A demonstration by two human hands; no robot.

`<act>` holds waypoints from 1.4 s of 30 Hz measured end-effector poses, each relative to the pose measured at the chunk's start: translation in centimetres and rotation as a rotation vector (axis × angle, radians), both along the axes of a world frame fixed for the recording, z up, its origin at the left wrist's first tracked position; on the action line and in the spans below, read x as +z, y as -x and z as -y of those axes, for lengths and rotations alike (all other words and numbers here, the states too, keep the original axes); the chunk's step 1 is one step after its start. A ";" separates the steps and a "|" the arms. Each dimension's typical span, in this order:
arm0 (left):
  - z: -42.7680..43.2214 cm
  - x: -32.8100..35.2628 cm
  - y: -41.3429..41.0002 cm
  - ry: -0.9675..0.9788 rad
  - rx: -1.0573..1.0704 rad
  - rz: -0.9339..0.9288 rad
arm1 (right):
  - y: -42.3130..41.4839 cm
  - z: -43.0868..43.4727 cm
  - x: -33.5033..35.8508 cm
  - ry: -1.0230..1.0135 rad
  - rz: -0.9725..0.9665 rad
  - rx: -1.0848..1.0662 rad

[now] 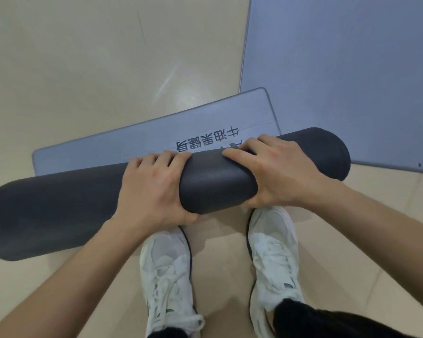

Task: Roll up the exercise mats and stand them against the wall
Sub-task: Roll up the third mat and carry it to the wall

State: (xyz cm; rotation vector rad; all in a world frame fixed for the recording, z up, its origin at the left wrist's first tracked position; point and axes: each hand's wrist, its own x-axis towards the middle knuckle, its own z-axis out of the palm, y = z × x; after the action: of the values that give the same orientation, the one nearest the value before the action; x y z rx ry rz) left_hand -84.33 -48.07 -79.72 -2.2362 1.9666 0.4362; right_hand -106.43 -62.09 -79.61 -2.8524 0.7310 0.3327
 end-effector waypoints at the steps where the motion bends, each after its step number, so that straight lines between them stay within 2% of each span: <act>1: -0.1 0.1 0.0 -0.033 -0.005 -0.017 | 0.0 0.0 0.3 -0.027 -0.037 0.012; 6: 0.8 0.3 -0.7 -0.120 -0.012 -0.096 | -0.9 2.0 0.5 -0.190 -0.115 0.017; 10: -0.1 -0.3 0.0 0.100 -0.071 -0.049 | -2.0 4.7 0.3 -0.336 -0.126 -0.016; 14: -2.3 -2.0 2.3 0.322 0.018 0.003 | -2.6 6.3 -0.1 -0.384 -0.120 -0.044; 19: -0.9 -3.2 1.8 0.385 0.029 0.076 | -1.6 6.2 -0.3 -0.192 -0.047 -0.096; 24: 2.7 -2.6 -0.7 0.318 0.036 0.034 | 0.2 3.3 -2.2 0.118 0.390 -0.141; 26: 4.6 -2.1 -2.0 0.265 0.040 0.004 | 0.3 1.8 -3.4 0.197 0.492 -0.157; 30: 8.6 -1.6 -4.5 0.083 0.076 -0.117 | 0.7 0.9 -5.0 0.277 0.518 -0.230; 32: 10.0 -1.5 -5.4 0.071 0.115 -0.174 | 1.1 1.3 -5.5 0.273 0.470 -0.235; 34: 10.3 -1.6 -5.5 0.173 0.111 -0.147 | 1.0 1.9 -5.8 0.244 0.423 -0.216; 39: 6.9 -2.1 -1.6 0.655 -0.009 -0.048 | -0.4 4.8 -5.4 0.136 0.403 -0.230; 42: 4.5 -3.5 1.3 0.629 -0.035 0.002 | -1.4 6.7 -4.8 0.060 0.332 -0.226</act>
State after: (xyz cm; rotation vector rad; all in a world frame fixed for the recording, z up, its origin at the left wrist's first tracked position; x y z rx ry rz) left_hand -85.63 -52.53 -83.24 -2.5116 2.3826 -0.2326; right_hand -105.04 -68.82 -84.38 -2.7382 0.9896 -0.1938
